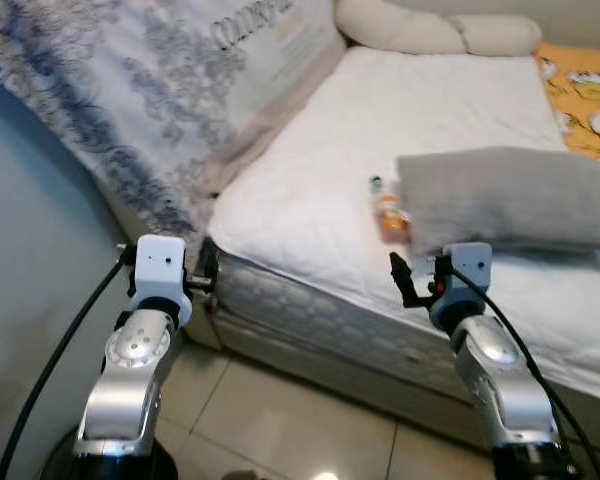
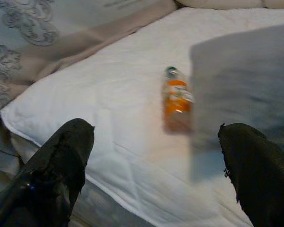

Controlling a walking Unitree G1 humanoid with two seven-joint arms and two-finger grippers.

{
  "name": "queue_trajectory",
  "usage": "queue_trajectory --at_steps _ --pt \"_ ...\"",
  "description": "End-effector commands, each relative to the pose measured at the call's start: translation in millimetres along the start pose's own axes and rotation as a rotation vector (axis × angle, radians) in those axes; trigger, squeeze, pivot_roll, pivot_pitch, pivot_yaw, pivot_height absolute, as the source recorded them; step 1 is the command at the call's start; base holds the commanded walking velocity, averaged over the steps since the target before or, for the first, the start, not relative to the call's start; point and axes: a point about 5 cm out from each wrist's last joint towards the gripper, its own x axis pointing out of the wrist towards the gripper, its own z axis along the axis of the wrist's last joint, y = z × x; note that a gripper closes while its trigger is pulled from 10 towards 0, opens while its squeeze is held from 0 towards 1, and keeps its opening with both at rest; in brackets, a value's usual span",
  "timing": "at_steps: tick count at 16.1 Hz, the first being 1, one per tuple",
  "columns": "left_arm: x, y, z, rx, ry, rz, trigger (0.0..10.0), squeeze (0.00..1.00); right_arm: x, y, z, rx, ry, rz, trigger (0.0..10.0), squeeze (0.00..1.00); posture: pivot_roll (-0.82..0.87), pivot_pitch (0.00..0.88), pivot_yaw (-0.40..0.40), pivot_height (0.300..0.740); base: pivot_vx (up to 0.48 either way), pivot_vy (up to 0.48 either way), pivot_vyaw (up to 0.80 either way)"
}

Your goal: Clean up the room

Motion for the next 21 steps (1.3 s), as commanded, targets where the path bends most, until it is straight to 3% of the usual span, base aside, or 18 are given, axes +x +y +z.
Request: queue_trajectory --at_steps 1,21 --pt "-0.1 4.2 -1.2 0.01 0.01 0.017 10.0 0.0 2.4 4.7 4.3 -0.002 -0.011 0.02 10.0 0.0 -0.02 0.0 0.049 0.74 0.27 0.0 0.0" --pt "-0.6 4.4 -3.1 -0.007 0.009 0.016 10.0 0.0 1.6 5.6 2.8 0.007 -0.004 0.028 10.0 0.0 -0.03 0.0 0.047 0.74 0.302 0.0 0.0"
